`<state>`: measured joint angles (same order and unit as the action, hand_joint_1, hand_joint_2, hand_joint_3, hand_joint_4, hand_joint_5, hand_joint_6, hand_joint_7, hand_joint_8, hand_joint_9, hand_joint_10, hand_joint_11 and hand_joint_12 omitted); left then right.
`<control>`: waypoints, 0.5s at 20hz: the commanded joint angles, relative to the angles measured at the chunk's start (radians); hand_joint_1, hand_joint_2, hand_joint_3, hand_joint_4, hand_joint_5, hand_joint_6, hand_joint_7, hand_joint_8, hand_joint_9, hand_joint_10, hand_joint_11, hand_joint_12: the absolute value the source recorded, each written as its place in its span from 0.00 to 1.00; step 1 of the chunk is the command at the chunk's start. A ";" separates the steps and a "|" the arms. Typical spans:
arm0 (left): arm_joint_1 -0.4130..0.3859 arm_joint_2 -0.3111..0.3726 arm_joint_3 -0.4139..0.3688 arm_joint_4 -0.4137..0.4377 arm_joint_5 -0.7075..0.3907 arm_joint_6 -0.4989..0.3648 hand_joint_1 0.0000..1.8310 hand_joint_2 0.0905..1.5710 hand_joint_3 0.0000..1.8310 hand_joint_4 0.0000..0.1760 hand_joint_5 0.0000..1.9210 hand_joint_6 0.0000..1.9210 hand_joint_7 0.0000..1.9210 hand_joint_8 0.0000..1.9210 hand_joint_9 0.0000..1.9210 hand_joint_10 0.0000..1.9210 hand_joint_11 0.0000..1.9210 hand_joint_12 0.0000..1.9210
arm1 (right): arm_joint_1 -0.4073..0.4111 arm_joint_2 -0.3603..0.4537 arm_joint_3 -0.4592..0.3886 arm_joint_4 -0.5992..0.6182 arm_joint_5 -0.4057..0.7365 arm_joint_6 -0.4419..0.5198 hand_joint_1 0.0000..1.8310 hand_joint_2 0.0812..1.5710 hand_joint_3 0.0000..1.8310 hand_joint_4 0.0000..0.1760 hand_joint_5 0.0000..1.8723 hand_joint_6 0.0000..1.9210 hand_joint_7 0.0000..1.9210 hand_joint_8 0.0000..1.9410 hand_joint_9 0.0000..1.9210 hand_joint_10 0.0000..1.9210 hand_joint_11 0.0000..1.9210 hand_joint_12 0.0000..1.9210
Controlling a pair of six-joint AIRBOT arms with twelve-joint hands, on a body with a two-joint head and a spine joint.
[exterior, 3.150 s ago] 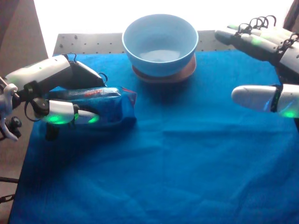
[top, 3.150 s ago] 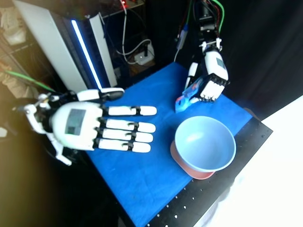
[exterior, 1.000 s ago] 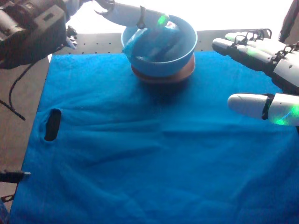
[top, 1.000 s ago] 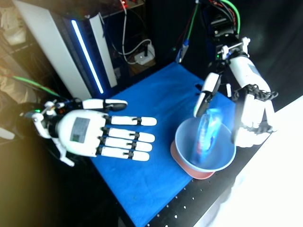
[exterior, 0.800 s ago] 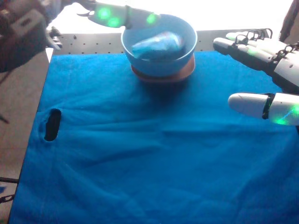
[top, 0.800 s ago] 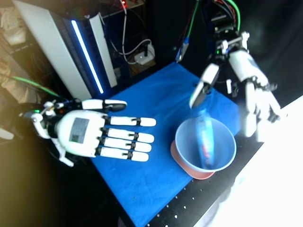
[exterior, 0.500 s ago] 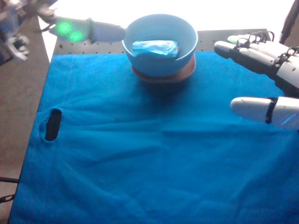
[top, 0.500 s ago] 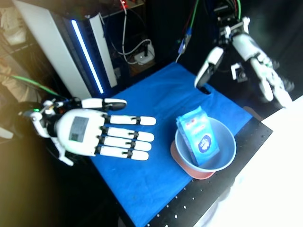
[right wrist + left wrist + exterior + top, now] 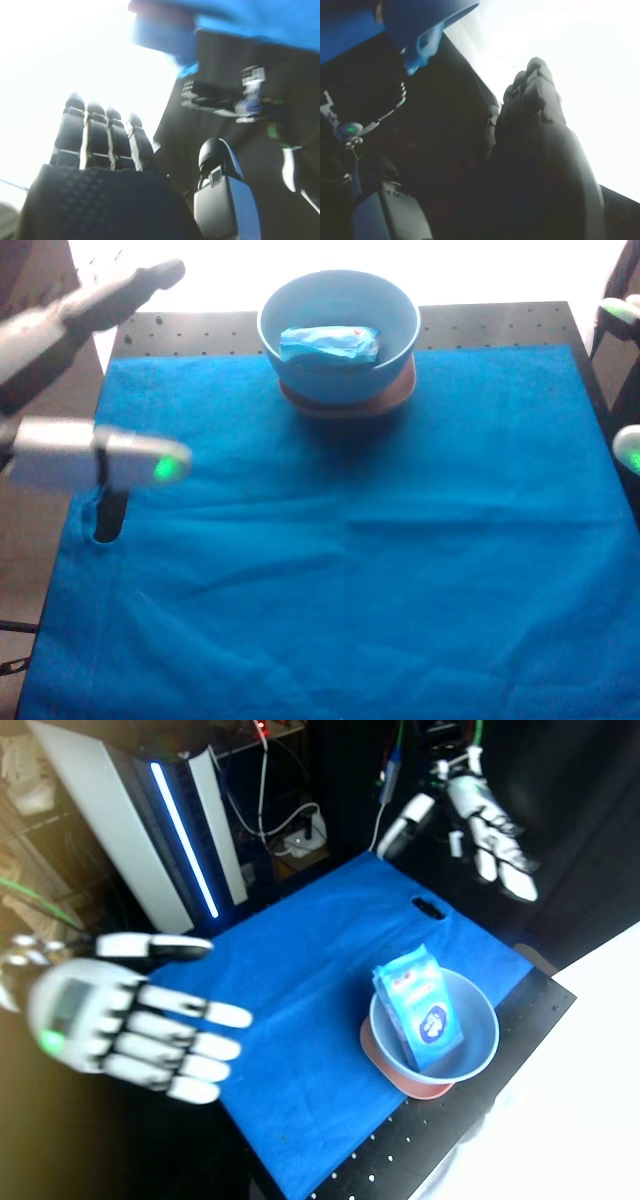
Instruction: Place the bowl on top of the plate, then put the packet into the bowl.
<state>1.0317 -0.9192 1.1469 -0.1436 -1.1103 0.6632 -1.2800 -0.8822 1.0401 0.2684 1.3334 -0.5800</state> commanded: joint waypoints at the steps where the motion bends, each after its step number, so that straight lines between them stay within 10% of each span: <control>1: 0.022 0.012 -0.018 -0.053 -0.246 -0.005 0.37 0.44 0.00 1.00 0.00 0.00 0.00 0.00 0.00 0.00 0.00 0.00 | -0.012 0.006 -0.014 0.025 0.181 0.005 0.06 0.75 0.00 0.66 0.00 0.00 0.00 0.00 0.00 0.00 0.00 0.00; 3: 0.106 0.014 -0.062 -0.107 -0.338 -0.005 0.41 0.45 0.00 0.96 0.00 0.00 0.00 0.00 0.00 0.00 0.00 0.00 | -0.048 0.011 -0.038 0.052 0.234 0.005 0.07 0.73 0.00 0.52 0.00 0.00 0.00 0.00 0.00 0.00 0.00 0.00; 7: 0.286 0.013 -0.149 -0.228 -0.525 -0.012 0.37 0.44 0.00 1.00 0.00 0.00 0.00 0.00 0.00 0.00 0.00 0.00 | -0.099 0.026 -0.073 0.077 0.266 0.005 0.09 0.71 0.00 0.91 0.00 0.00 0.00 0.00 0.00 0.00 0.00 0.00; 10: 0.364 0.000 -0.184 -0.294 -0.600 -0.028 0.36 0.43 0.00 1.00 0.00 0.00 0.00 0.00 0.00 0.00 0.00 0.00 | -0.184 0.032 -0.111 0.151 0.349 0.007 0.08 0.70 0.00 0.88 0.00 0.00 0.00 0.00 0.00 0.00 0.00 0.00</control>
<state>1.4040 -0.9165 0.9627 -0.4419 -1.5723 0.6422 -1.4803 -0.8555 0.9218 0.4053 1.5337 -0.5797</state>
